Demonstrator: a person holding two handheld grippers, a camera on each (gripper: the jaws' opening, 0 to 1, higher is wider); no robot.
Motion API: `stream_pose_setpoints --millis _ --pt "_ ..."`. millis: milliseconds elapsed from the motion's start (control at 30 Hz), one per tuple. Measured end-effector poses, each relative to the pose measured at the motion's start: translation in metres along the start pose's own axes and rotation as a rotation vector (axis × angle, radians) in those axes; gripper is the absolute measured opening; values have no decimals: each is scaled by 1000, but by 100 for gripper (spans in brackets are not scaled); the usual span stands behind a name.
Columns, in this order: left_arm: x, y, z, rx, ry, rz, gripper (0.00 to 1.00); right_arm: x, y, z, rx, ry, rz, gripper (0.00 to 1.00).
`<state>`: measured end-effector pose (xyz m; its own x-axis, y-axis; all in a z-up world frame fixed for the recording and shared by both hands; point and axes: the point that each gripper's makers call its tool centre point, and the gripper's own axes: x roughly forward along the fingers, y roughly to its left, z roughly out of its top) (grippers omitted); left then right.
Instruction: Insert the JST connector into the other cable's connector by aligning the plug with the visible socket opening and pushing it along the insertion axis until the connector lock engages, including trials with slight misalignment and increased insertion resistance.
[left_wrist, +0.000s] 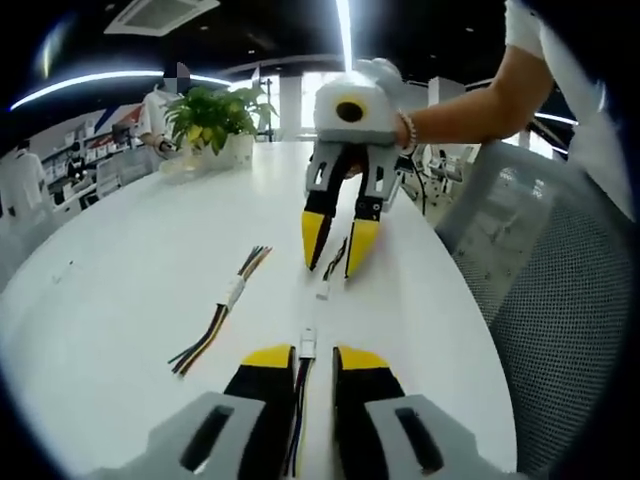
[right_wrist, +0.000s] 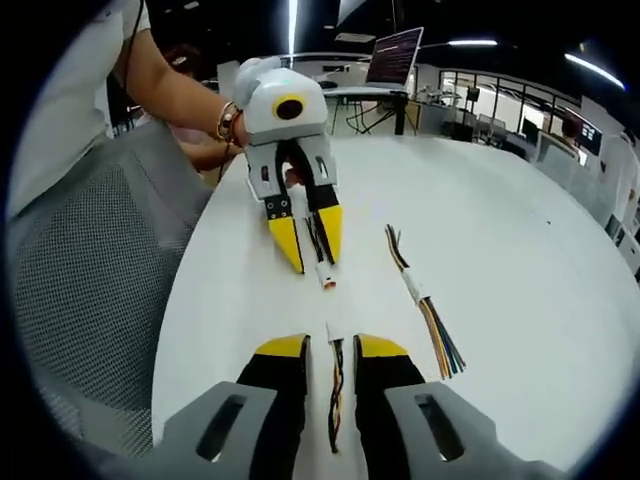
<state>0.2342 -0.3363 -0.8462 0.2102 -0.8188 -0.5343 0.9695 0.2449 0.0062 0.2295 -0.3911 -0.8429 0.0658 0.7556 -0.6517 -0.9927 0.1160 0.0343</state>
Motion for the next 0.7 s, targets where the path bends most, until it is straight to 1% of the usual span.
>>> stream_pose_setpoints --millis 33,100,300,400,467,700 --pt "0 0 -2 4 6 0 6 0 0 0 -1 0 2 14" --pt "0 0 0 -13 -3 -2 6 1 0 -1 0 0 3 14" --pt "1 0 0 -13 -15 -6 1 5 1 -3 1 -3 12 14" --pt "1 1 0 -17 -21 -5 1 6 1 -5 0 -1 11 13" --pt "0 1 0 -15 -24 -8 1 7 1 -3 -3 -13 12 13" --pt "-1 0 -1 -19 -36 -32 1 10 -1 -2 -18 -29 7 10"
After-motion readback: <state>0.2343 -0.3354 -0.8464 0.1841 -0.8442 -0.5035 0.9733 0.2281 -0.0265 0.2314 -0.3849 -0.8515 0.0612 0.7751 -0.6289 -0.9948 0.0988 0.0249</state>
